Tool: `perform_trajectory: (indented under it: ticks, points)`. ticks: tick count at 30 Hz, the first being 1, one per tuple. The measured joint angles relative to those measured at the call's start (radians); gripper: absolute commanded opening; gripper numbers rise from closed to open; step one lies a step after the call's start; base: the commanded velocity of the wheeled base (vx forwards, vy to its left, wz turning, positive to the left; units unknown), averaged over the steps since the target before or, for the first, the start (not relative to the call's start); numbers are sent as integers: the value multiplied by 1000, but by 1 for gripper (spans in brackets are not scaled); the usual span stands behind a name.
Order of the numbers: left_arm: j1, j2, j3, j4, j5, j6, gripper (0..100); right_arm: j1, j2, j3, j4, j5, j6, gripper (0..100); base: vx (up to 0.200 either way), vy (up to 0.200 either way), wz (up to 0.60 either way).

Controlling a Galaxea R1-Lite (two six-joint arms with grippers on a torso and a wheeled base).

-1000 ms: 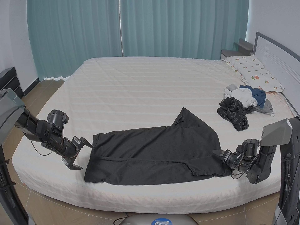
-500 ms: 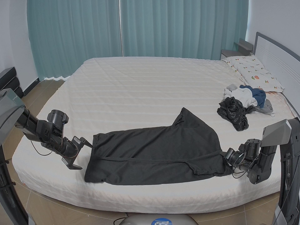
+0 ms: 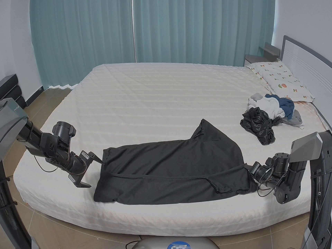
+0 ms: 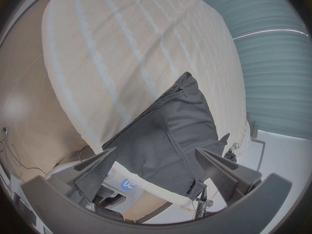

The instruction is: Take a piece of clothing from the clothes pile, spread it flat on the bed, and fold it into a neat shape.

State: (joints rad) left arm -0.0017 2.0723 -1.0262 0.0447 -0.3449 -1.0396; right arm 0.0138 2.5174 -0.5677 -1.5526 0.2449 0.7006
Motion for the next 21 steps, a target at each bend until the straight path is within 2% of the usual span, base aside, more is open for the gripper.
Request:
perform_trajectory:
  ticks: [10, 15, 16, 21]
  points:
    - [-4, 0, 3, 0, 1, 7, 100, 1, 1, -5, 0, -1, 15, 0, 0, 0, 0]
    - [-13, 0, 12, 2, 2, 59, 100, 1, 1, -6, 0, -1, 16, 0, 0, 0, 0]
    - [-14, -1, 16, 2, 3, 69, 100, 1, 1, -6, 0, -1, 15, 100, 0, 0, 0]
    - [-17, -1, 19, 0, 16, 80, 100, 4, 2, -3, 0, -2, 13, 100, 0, 0, 0]
